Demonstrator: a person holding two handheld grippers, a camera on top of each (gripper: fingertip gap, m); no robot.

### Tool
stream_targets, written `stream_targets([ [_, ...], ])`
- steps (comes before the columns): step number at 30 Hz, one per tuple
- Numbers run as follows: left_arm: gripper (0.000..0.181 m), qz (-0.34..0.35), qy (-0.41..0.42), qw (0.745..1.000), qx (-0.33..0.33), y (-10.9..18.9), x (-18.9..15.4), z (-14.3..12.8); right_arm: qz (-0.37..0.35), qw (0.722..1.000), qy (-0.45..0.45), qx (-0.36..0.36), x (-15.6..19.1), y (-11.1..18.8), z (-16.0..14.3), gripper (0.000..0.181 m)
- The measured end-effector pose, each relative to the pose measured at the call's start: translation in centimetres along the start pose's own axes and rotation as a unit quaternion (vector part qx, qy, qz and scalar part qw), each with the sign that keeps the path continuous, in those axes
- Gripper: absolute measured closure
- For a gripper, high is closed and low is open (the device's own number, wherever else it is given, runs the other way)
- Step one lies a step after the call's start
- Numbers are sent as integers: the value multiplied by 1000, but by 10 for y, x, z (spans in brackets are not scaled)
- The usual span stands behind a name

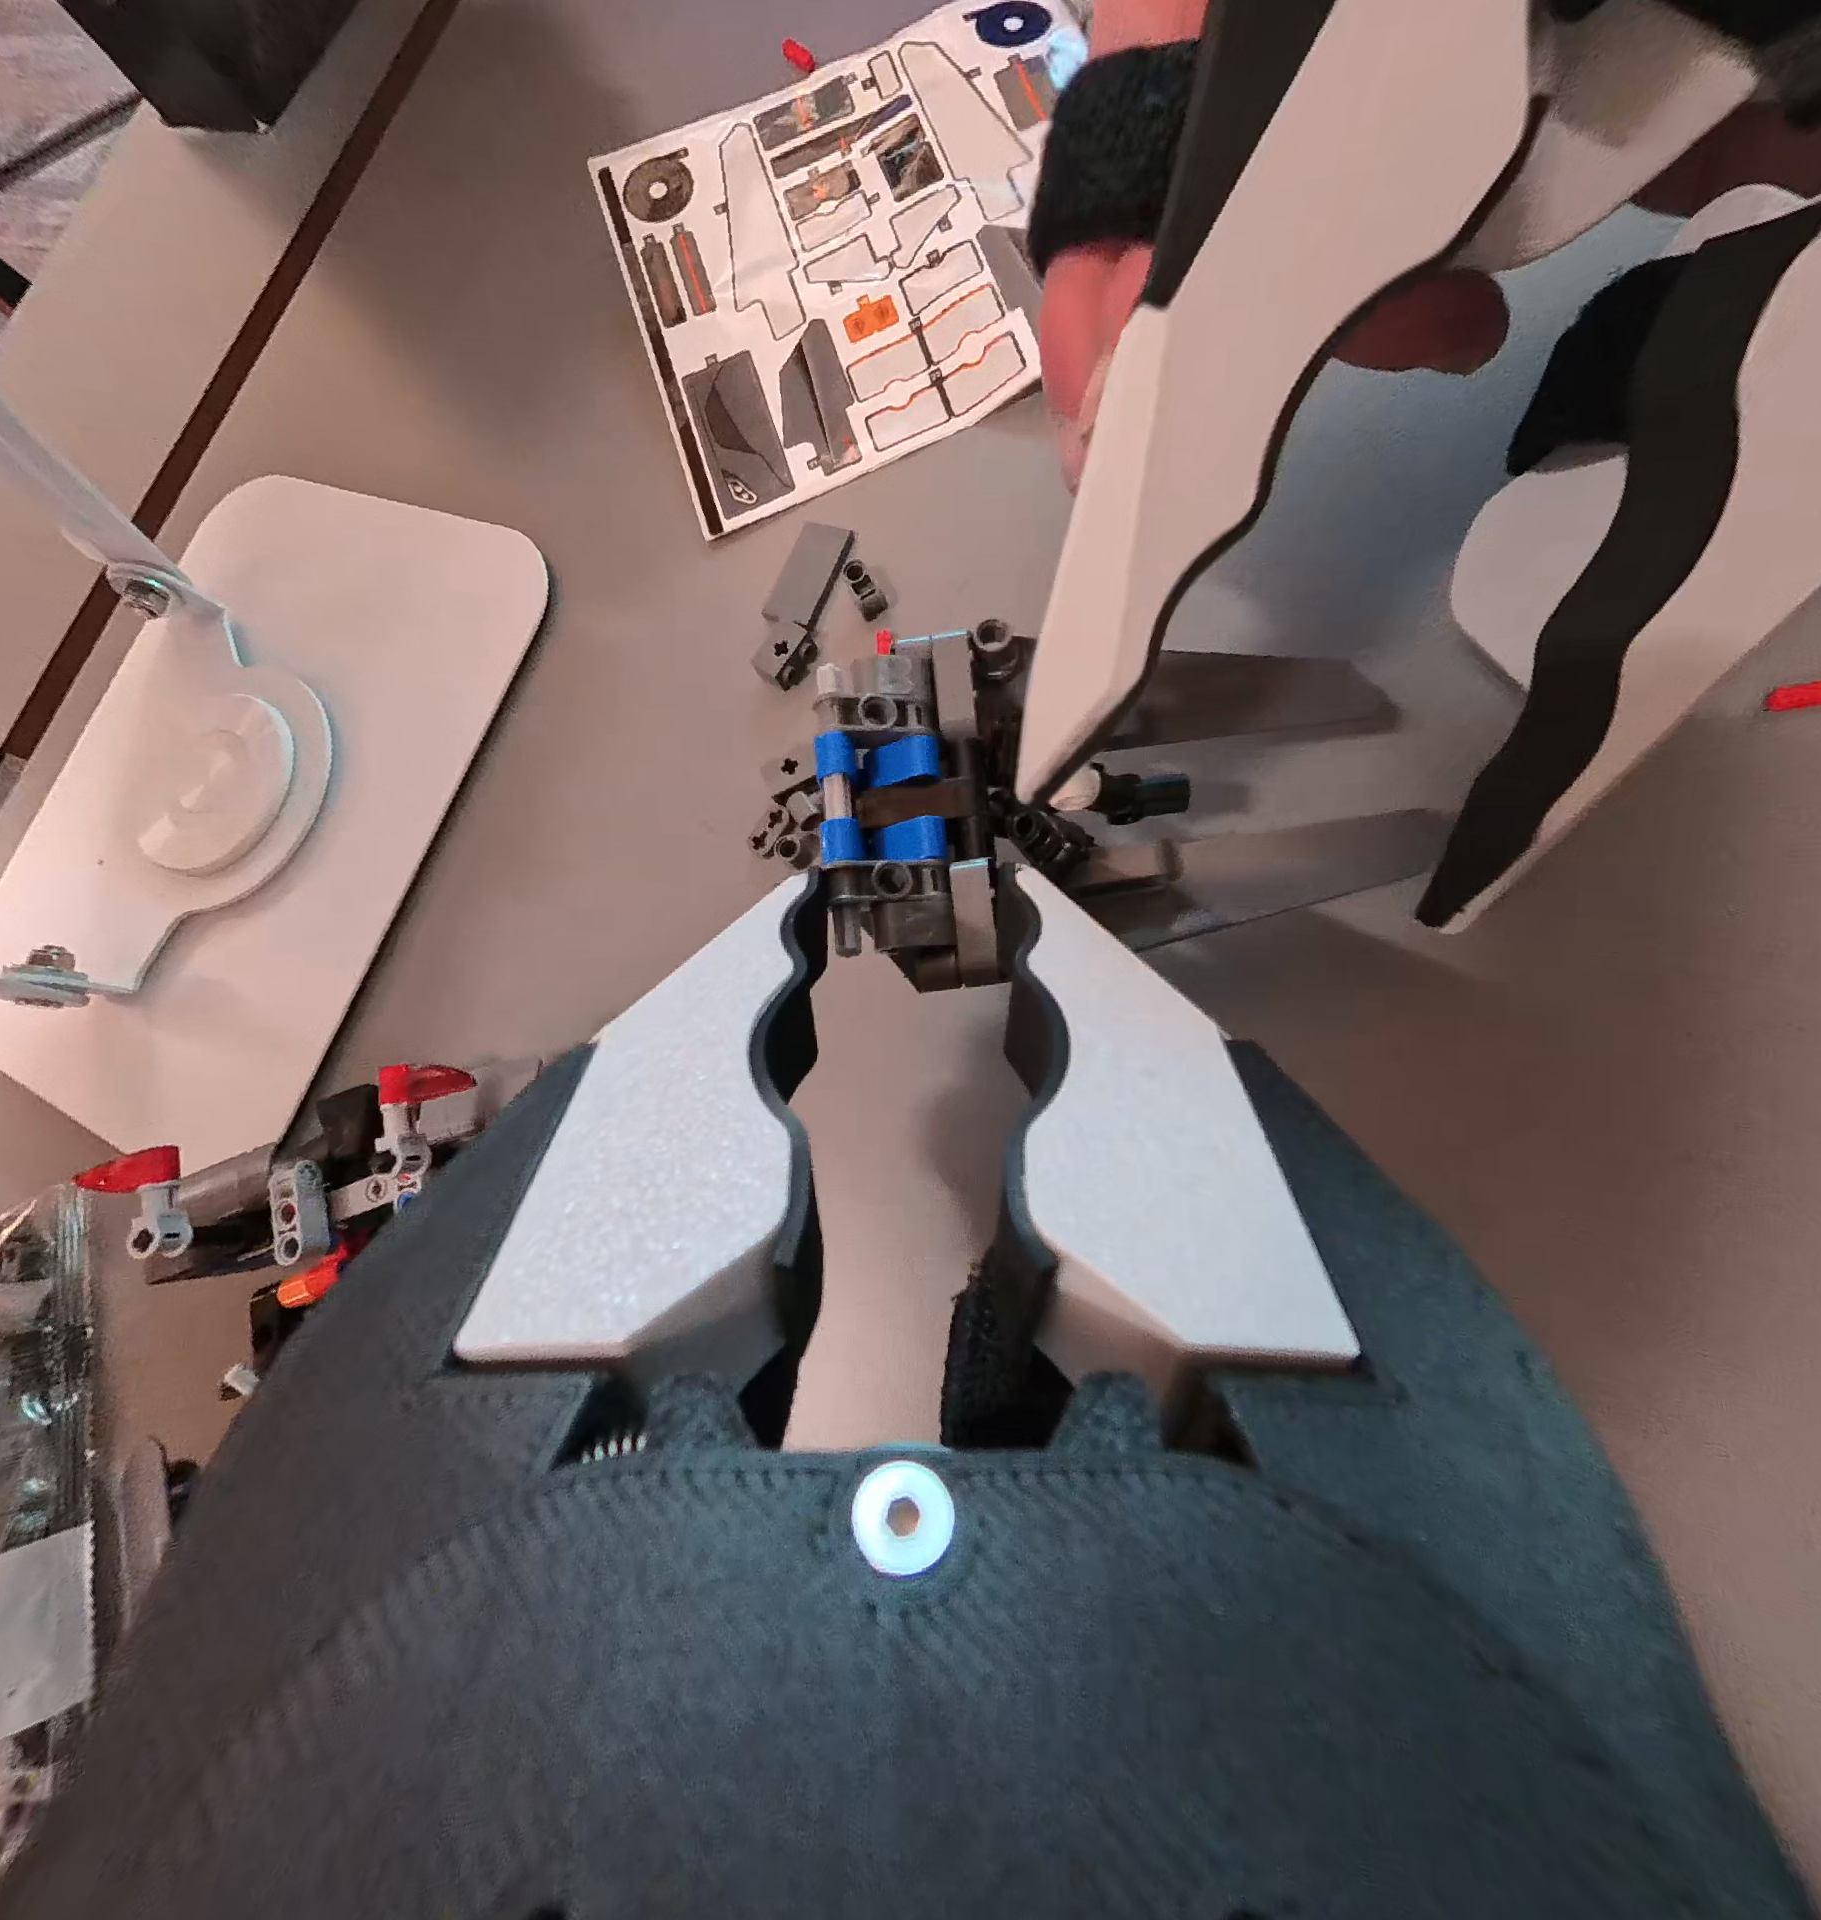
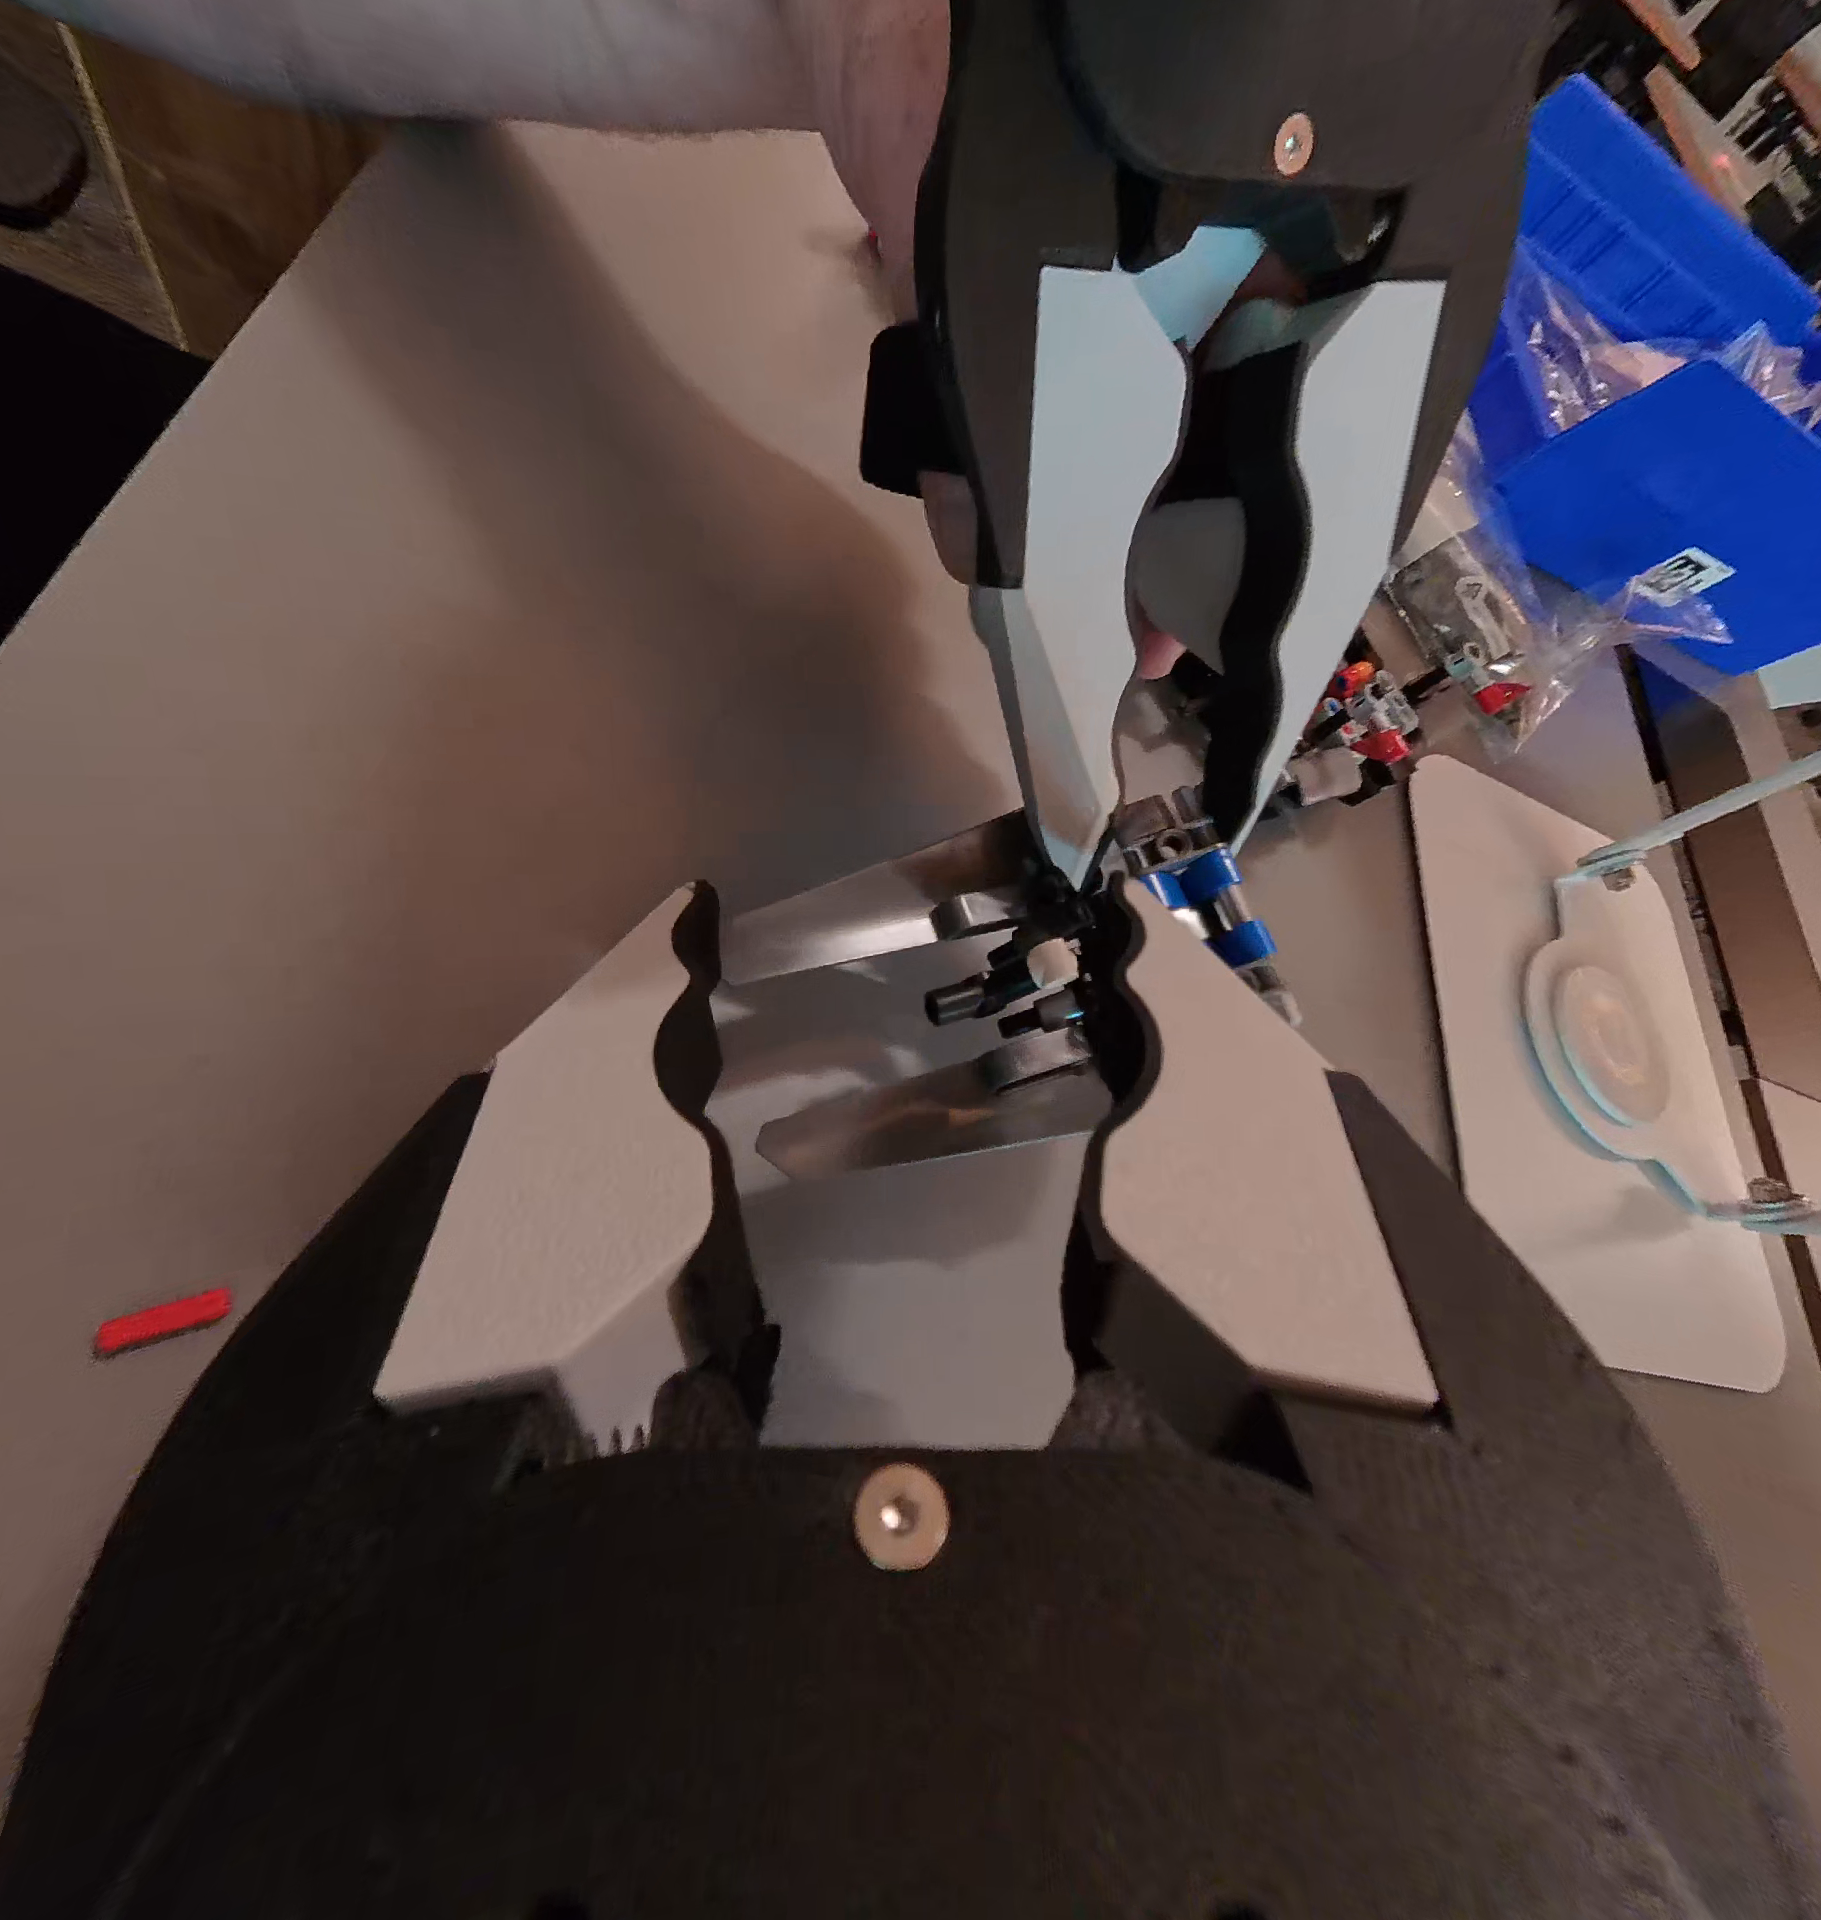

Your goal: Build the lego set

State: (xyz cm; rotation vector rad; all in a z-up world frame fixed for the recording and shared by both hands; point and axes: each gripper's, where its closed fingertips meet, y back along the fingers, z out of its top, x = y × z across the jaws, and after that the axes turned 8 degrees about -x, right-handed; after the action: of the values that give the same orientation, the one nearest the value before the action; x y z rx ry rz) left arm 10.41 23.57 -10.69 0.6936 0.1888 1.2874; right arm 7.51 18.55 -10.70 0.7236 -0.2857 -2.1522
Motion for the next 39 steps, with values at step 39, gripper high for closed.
stream_targets([
  [39, 152, 85, -182, 970, -140, 18, -3, 60, 39, 875, -426, -226, -67, 47, 14, 157],
])
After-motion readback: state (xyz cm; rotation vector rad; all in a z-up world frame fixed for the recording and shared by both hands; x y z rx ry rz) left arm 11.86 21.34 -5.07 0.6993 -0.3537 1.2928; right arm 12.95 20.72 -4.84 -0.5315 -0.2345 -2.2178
